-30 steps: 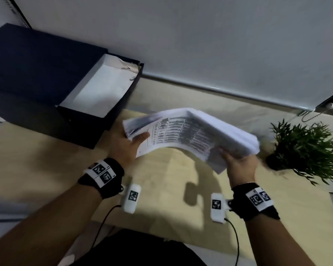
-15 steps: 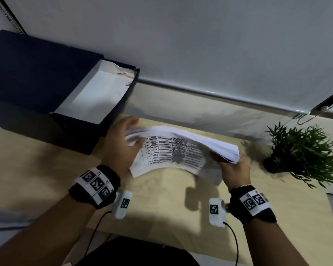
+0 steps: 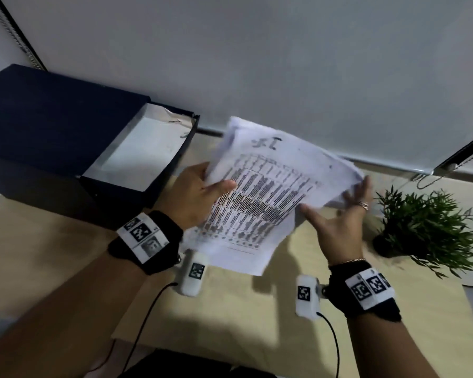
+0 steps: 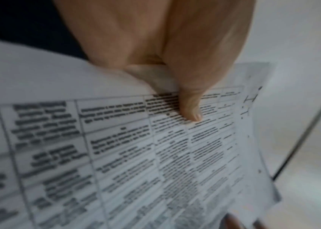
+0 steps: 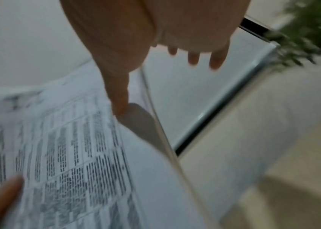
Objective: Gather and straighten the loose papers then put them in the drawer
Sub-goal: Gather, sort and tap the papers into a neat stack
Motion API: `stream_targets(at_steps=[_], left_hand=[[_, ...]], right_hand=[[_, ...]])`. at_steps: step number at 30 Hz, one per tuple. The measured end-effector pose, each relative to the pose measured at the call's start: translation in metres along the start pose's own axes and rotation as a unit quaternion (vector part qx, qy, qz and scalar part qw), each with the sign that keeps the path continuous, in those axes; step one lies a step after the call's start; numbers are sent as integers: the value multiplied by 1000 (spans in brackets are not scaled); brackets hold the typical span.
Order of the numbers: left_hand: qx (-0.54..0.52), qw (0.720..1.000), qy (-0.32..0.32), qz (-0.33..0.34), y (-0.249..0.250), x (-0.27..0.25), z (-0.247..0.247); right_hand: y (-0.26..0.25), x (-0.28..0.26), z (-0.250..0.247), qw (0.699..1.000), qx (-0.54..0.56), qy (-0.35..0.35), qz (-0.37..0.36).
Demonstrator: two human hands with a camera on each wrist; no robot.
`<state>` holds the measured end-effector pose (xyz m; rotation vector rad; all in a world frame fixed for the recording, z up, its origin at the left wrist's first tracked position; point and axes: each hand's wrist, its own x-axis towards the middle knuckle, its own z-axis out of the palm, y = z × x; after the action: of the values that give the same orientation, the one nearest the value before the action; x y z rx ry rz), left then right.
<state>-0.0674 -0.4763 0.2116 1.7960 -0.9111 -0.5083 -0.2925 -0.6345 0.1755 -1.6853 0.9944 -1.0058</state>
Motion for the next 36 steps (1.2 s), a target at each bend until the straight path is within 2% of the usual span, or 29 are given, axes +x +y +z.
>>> stream_targets(at_steps=[2, 3, 6, 9, 11, 14, 16, 19, 24, 28, 33, 36], left_hand=[[-80, 996, 15, -42, -15, 1, 1], [-97, 993, 24, -56, -19, 1, 3], [-71, 992, 94, -51, -14, -6, 12], [-78, 982, 168, 26, -14, -23, 21], [-87, 984, 154, 34, -31, -34, 30], [-104, 988, 109, -20, -54, -39, 38], [-120, 988, 91, -32, -58, -37, 38], [-150, 985, 75, -42, -55, -33, 31], [-191, 980, 35, -53, -23, -32, 24], [-211, 977, 25, -30, -21, -25, 15], [-231, 969, 68, 48, -10, -25, 11], [-250, 959, 112, 76, 0, -28, 15]], right_hand=[[-3, -4, 9, 977, 173, -83, 93], [-9, -5, 13, 969, 197, -99, 113], [-25, -4, 24, 988, 137, -53, 45], [-22, -14, 29, 991, 133, -21, -7], [-10, -27, 35, 995, 89, -30, -24], [3, -42, 44, 993, 102, -41, 35], [5, -40, 43, 992, 106, -49, 56], [2, -36, 38, 986, 141, -53, 74], [-4, -28, 34, 982, 159, -55, 81], [-20, -25, 33, 980, 182, -67, 43], [-40, -21, 32, 975, 218, 21, -28], [-43, -17, 36, 974, 217, 58, -34]])
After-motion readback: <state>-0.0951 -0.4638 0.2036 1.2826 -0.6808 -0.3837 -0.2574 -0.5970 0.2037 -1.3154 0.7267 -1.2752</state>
